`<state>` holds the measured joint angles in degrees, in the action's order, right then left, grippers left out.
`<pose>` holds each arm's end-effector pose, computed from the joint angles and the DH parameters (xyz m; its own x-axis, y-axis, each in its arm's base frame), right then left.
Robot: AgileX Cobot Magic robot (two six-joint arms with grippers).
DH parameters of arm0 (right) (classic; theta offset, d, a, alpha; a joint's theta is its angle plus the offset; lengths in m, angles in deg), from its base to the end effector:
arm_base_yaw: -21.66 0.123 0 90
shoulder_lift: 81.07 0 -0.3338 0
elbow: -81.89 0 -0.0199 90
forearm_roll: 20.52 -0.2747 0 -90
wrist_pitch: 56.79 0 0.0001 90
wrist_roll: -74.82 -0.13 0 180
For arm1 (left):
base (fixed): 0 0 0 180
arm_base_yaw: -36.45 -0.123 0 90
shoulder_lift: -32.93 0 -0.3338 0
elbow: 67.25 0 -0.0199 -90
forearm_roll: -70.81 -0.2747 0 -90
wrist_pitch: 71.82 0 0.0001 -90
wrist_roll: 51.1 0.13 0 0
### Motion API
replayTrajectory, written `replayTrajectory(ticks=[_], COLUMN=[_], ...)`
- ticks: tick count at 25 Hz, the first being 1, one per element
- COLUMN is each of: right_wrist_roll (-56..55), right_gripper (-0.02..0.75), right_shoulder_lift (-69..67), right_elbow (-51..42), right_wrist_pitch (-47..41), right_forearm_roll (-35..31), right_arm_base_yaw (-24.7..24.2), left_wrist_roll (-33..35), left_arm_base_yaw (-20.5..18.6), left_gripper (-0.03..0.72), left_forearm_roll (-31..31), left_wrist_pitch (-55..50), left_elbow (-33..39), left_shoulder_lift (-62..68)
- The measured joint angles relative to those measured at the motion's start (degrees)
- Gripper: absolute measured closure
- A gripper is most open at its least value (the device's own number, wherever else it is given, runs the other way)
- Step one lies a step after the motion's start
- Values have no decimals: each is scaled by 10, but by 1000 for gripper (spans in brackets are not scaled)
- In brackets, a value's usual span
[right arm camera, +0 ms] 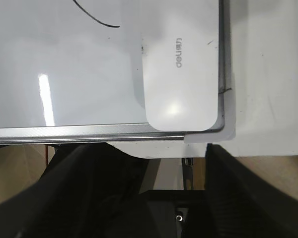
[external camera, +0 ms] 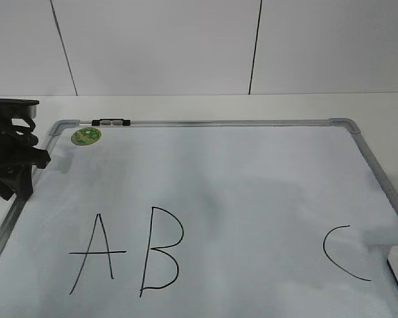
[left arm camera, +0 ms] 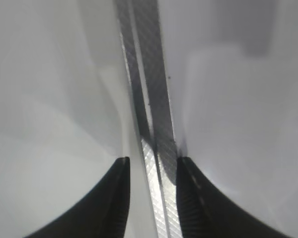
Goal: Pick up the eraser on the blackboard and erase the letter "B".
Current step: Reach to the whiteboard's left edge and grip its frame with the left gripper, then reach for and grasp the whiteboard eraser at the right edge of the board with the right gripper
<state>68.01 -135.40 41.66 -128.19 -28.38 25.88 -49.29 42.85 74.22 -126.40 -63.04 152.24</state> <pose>0.1108 0.0251 0.2672 -0.9710 0.0896 -0.2218 0.0535 0.9850 0.1638 0.4045 -0.0517 0.1492 -0.9935 0.1085 -0.0338 0.1101 0.9927 -0.0485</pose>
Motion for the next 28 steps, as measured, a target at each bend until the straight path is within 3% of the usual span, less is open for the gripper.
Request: replayTrajectory(ticks=[8,19,24,28], right_wrist_roll=[0,0,0,0], right_gripper=[172,172,172,172], right_shoulder_lift=[0,0,0,0], right_elbow=[0,0,0,0], right_wrist_pitch=[0,0,0,0], right_forearm_roll=[0,0,0,4], right_arm_base_yaw=[0,0,0,0], left_wrist_roll=[0,4,0,-9], left_arm_base_yaw=[0,0,0,0], left_gripper=[532,554,645,662], left_forearm_roll=[-5,-5,-1,2], left_wrist_pitch=[0,-2,-2,-2], left_elbow=[-1,-6,-6,-6], left_shoulder_lift=[0,10,10,10])
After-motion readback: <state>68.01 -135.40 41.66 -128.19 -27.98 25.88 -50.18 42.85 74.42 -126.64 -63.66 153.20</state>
